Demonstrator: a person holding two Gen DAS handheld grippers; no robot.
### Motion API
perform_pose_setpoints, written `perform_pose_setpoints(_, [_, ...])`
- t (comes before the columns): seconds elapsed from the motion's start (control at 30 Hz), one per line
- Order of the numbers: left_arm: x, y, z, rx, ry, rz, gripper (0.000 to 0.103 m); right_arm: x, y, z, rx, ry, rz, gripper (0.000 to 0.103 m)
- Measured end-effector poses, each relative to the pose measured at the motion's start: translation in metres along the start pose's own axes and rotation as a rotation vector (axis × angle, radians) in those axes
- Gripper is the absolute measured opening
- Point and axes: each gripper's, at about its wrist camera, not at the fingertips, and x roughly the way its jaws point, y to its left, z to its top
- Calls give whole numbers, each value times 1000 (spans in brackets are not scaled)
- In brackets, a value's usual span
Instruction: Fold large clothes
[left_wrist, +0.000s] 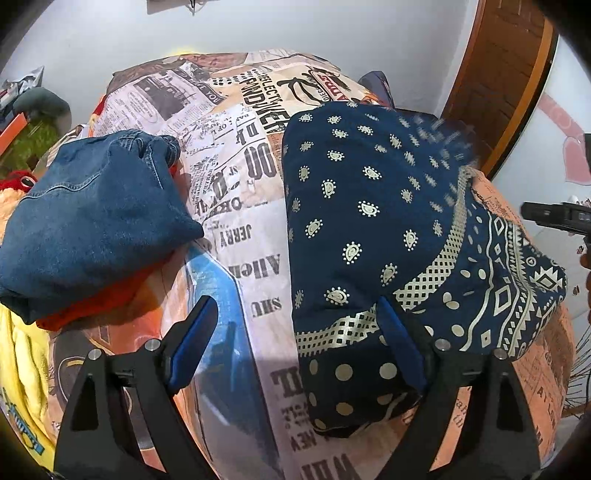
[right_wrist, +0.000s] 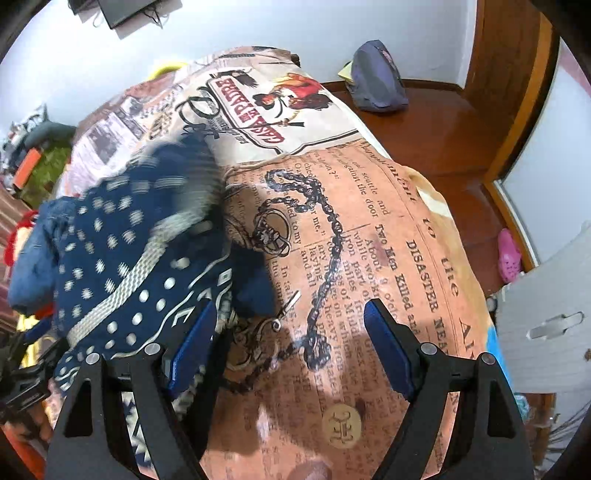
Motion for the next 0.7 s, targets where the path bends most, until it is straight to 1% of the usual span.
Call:
perform_pose_setpoints(0.13, [-4,-2,0,4,-4,14,89,-14,18,-6,-60,-18,40,79])
perform_pose_setpoints(0.27, [-12,-6,2,15,-15,40,88,-18,38,-17,-110,-7,104,80])
perform_pose_setpoints(0.4, [-24,-6,6,23,-32,58,88,-1,45,-23,-98,43,183,80])
perform_pose_setpoints(0.47, [-32,-5,10,20,-54,51,88,11,46,-29,-78,88,219,80])
perform_pose_setpoints(0.57, [-41,-1,17,-5,-75,7,88,29,46,-36,-67,153,255,80])
perform_pose_setpoints(0.63, [-40,1,22,-29,-66,-62,88,39,45,-39,-54,179,278,80])
perform_pose_setpoints(0.7, [-33,4,27,-53,-39,-136,88,46,42,-38,-33,194,314,80])
